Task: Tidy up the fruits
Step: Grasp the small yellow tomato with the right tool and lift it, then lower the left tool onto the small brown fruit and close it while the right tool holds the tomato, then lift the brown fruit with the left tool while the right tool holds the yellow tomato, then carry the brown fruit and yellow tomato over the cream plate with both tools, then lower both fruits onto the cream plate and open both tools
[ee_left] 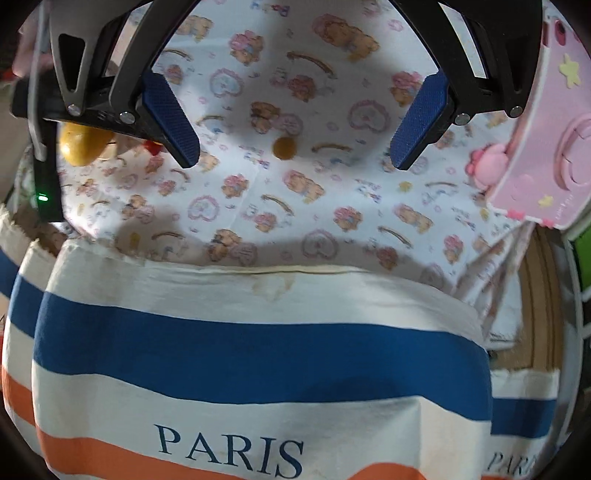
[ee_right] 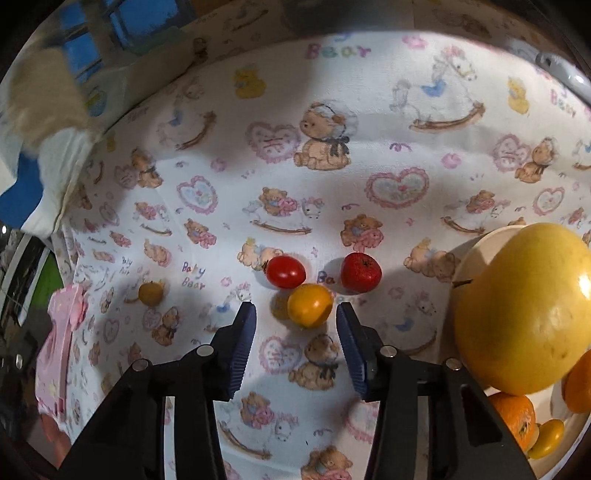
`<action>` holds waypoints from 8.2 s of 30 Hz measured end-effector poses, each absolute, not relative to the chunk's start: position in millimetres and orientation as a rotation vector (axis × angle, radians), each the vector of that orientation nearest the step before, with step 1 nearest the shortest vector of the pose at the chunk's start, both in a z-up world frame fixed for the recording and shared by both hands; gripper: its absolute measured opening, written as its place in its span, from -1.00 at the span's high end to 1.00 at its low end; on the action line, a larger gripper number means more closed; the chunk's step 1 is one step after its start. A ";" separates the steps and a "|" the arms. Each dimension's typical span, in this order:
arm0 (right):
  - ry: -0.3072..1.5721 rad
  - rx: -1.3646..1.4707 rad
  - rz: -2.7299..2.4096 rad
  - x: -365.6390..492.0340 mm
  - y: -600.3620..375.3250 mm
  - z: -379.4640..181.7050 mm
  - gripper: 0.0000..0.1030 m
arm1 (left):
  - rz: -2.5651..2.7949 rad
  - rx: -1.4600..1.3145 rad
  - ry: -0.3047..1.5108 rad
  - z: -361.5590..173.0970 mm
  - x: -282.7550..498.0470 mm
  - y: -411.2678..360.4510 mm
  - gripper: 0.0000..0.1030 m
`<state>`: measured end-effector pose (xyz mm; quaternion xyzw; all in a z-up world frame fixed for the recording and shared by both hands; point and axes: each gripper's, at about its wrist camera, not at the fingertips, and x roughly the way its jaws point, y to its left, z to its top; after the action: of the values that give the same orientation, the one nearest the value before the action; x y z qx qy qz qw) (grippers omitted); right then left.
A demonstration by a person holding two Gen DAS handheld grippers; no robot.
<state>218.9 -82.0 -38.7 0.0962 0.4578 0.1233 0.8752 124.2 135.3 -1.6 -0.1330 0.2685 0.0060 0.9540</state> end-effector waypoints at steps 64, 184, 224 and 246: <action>0.313 0.042 0.171 114.0 -96.9 8.2 0.46 | 0.028 -0.068 0.871 -27.4 190.1 85.3 0.03; 0.395 0.175 0.106 62.6 -303.5 29.7 0.46 | -0.592 0.172 0.625 -7.0 97.6 -153.9 0.56; 0.607 0.141 0.100 92.2 -291.9 -7.1 0.46 | -0.532 0.207 0.614 -21.9 108.3 -150.9 0.55; 0.660 0.193 0.062 103.0 -305.4 -17.9 -0.10 | -0.492 0.167 0.529 -9.5 101.0 -138.0 -0.21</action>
<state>103.0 -305.4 -17.9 0.0944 0.3234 0.0303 0.9411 101.0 -138.0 -9.5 0.0816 0.2584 -0.2405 0.9321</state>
